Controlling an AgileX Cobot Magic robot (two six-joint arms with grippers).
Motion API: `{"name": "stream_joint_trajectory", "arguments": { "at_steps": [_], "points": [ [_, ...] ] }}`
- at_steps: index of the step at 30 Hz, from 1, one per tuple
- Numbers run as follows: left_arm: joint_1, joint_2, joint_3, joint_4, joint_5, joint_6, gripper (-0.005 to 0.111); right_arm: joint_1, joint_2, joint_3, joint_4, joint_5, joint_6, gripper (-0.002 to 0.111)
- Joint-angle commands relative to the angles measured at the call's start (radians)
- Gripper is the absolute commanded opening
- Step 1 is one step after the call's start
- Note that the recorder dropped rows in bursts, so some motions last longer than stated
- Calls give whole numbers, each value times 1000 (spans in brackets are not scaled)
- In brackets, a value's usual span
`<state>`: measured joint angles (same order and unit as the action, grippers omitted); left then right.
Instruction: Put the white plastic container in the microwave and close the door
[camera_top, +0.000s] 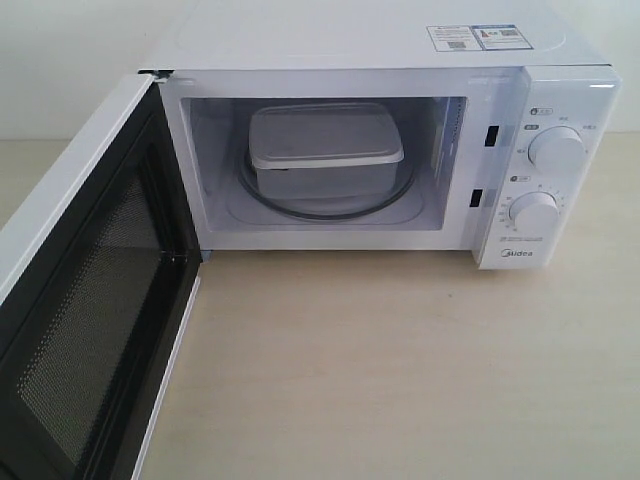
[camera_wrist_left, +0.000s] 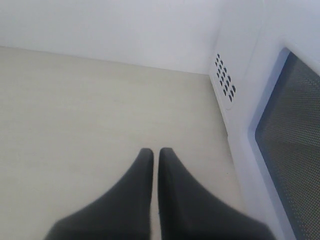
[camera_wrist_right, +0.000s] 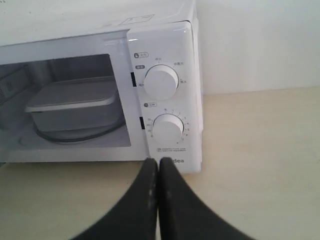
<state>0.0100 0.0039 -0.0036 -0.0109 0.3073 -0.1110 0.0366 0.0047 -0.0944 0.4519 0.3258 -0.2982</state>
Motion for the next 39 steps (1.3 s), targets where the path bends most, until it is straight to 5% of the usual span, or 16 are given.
{"name": "stream_joint_trajectory", "arguments": {
  "at_steps": [1,14,31,39],
  "points": [
    [-9,-4,4,1,-1,-9,4,-6,-5,5,-125,17,11,0],
    [-9,-4,4,1,-1,-9,4,-6,-5,94,-559,3,535,0],
    [-9,-4,4,1,-1,-9,4,-6,-5,94,-580,1,403,0],
    [-9,-4,4,1,-1,-9,4,-6,-5,94,-433,1,403,0]
  ]
}}
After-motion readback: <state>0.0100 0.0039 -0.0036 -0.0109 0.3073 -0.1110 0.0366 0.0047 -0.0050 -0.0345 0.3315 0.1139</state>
